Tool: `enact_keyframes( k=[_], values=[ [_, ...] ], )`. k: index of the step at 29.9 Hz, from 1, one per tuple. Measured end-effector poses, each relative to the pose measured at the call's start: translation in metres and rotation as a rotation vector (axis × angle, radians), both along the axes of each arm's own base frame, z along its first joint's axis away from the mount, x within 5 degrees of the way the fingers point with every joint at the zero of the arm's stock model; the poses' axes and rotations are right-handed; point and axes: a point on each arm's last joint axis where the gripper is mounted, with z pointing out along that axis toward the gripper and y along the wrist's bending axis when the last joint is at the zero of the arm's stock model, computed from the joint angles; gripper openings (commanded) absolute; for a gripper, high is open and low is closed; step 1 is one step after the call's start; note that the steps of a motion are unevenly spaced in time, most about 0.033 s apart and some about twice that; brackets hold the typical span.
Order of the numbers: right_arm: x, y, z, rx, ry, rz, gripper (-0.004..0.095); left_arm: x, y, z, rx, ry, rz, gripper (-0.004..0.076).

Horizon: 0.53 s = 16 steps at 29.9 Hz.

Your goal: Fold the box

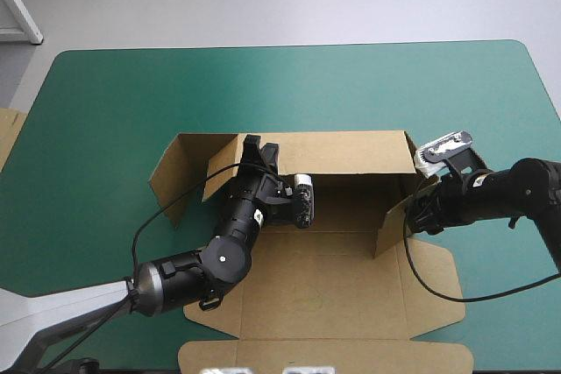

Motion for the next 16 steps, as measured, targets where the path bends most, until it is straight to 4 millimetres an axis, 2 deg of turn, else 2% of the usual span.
enact_keyframes(
  k=[10, 16],
  values=[
    [0.003, 0.002, 0.002, 0.010, -0.054, 0.030, 0.0617, -0.003, 0.002, -0.006, 0.055, -0.014, -0.033, -0.0010],
    [0.004, 0.016, 0.003, 0.002, -0.107, 0.083, 0.0616, -0.003, 0.002, -0.006, 0.056, -0.013, -0.036, -0.0010]
  ],
)
